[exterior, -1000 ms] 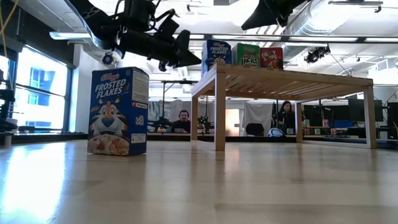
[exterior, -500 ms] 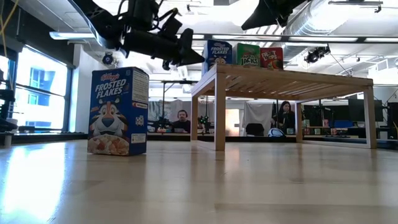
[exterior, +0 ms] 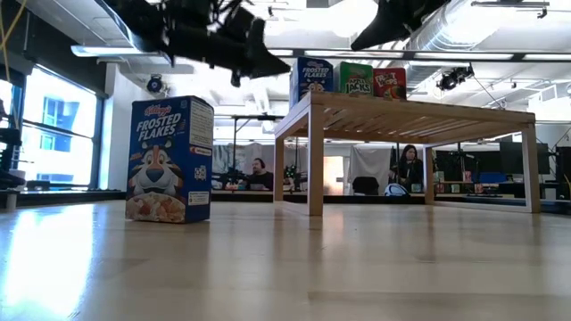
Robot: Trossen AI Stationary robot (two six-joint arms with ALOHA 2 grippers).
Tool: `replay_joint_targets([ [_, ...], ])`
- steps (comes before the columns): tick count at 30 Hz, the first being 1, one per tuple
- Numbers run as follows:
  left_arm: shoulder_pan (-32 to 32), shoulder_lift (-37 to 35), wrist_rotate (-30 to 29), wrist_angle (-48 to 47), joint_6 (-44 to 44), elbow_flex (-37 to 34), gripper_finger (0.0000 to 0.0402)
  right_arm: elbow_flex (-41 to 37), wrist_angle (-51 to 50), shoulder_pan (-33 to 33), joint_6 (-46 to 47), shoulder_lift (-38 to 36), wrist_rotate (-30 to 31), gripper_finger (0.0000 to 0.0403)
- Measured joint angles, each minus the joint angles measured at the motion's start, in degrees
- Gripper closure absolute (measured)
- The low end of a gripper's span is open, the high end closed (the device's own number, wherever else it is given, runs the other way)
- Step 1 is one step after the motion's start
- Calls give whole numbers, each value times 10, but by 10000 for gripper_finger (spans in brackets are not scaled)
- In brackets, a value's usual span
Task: Stack cereal on shelf
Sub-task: Put the blue cereal box on the shelf aligned with the other blue cereal boxes
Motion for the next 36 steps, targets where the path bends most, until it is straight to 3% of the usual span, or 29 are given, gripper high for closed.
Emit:
replay_joint_targets([
  [8, -80, -108, -4, -163, 35, 0, 397, 0, 62, 51, -57, 1, -26, 403],
  [14, -112, -149, -3, -269, -16, 0, 396, -121, 301, 82, -71, 5, -80, 403],
  [21, -150, -152, -25, -385, -41, 15, 393, -260, 557, 132, -50, 4, -59, 403],
  [28, -240, -122, -54, -649, -71, 117, 354, -269, 555, 182, -84, -16, -14, 403],
  [36, -336, -52, -55, -861, -135, 216, 269, -269, 510, 210, -96, -66, -3, 403],
])
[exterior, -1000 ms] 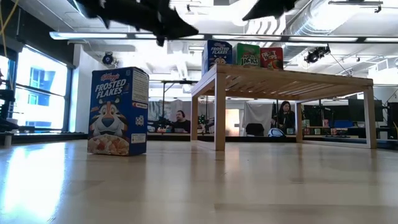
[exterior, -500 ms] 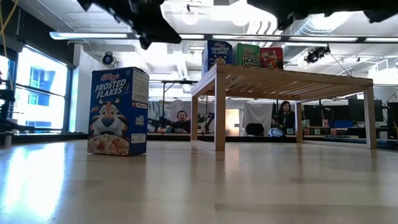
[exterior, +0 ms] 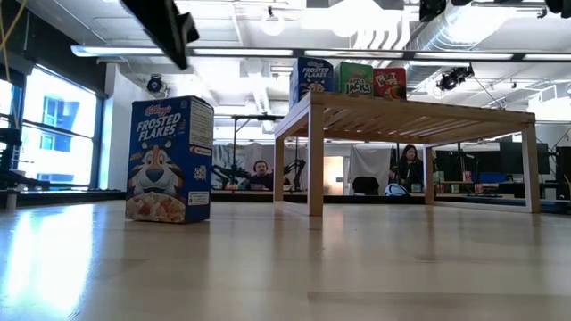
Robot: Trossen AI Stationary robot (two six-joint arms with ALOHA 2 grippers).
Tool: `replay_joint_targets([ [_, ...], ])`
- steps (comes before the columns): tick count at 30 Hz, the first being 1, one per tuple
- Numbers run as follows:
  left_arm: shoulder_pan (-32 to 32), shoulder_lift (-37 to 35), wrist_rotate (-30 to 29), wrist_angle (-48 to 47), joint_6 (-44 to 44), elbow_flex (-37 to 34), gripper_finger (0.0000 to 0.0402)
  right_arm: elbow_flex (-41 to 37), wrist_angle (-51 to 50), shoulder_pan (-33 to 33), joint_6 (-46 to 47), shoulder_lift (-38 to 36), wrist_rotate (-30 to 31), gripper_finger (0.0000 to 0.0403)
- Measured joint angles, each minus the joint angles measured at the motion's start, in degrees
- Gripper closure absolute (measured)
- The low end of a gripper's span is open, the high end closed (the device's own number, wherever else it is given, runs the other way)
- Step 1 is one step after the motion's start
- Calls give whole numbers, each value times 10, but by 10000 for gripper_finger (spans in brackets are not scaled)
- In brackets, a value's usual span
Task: Stack cereal on shelf
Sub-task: Put the blue cereal box on the shelf aligned with the other blue cereal boxes
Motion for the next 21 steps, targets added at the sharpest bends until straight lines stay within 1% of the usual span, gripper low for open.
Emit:
replay_joint_targets([
  [3, -20, 24, 1, -41, -12, 24, 232, 0, -9, 10, 0, -5, 13, 403],
  [7, -32, 40, 0, -62, -18, 39, 188, 0, -9, 14, -4, -5, 17, 403],
  [10, -33, 49, -1, -68, -10, 40, 164, 0, -10, 14, -4, -5, 17, 403],
  [12, -30, 55, -13, -69, -1, 40, 153, 0, -10, 14, -4, -5, 17, 403],
  [15, -20, 73, -10, -67, 4, 40, 142, 0, -10, 14, -4, -5, 17, 403],
  [21, -16, 100, -7, -68, 27, 40, 135, 0, -10, 14, -4, -5, 18, 403],
])
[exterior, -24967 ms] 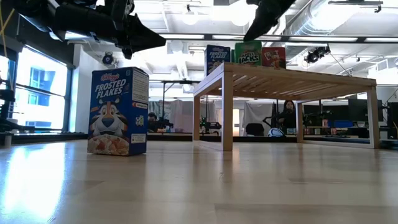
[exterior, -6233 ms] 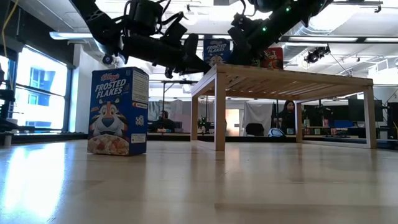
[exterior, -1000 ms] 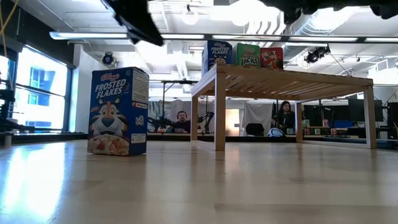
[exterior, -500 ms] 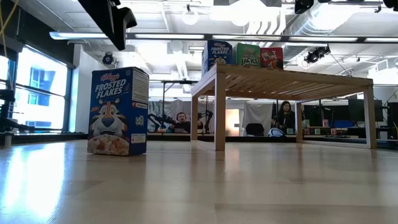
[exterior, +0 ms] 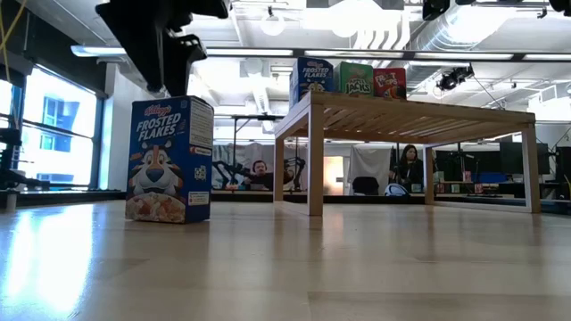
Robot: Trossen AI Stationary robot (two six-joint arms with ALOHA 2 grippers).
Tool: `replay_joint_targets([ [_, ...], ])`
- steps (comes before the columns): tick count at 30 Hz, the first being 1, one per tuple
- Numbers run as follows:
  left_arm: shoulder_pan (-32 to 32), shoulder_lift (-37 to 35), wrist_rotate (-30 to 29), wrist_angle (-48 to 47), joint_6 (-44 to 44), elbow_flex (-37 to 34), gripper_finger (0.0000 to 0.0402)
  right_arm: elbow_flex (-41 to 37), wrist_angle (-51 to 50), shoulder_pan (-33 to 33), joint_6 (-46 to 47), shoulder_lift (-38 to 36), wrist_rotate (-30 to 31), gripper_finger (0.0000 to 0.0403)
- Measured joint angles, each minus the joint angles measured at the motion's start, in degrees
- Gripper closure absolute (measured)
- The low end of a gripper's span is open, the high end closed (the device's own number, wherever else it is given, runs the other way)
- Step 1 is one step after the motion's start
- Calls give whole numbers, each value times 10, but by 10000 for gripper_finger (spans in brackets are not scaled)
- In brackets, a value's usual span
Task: Stack cereal on shelf
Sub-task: Put the blue cereal box on the shelf aligned with the other blue cereal boxes
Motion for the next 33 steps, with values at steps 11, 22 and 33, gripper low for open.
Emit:
replay_joint_targets([
  [11, -2, 38, -7, -11, 38, 0, 134, 0, -8, 0, 0, 0, 0, 403],
  [22, -6, 58, -6, -8, 55, 0, 180, 0, -11, 0, 0, 0, 0, 403],
  [33, 37, 49, -6, -74, 60, 63, 280, 0, -15, 0, 4, 0, 0, 403],
])
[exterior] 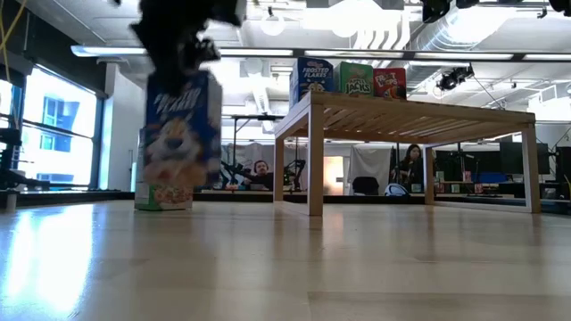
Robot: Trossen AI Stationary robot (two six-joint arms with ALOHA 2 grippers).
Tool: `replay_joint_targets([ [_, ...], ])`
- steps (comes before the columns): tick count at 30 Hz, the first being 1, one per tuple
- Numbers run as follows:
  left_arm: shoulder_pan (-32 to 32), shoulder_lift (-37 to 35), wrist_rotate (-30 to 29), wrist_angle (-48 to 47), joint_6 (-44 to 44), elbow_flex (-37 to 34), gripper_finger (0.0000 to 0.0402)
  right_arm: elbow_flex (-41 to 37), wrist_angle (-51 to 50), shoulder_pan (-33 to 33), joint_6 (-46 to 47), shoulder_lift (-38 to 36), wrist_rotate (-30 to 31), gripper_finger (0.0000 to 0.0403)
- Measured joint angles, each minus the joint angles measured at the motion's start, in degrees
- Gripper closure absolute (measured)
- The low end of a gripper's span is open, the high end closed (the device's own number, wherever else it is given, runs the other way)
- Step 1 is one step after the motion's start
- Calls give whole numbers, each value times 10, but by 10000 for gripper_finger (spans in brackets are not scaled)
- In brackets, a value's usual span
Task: Stack cereal on shelf
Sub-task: Put the blue cereal box on the shelf aligned with the other blue cereal boxes
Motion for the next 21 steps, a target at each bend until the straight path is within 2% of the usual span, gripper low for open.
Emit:
replay_joint_targets([
  [9, 92, 0, 0, -69, -1, 186, 285, 0, 0, 0, 0, 0, 0, 403],
  [14, 155, 3, 4, -69, 6, 273, 287, 0, 0, 0, 0, 0, -1, 403],
  [21, 198, 62, 7, -77, 47, 374, 288, 0, 0, -1, 0, 0, -1, 403],
])
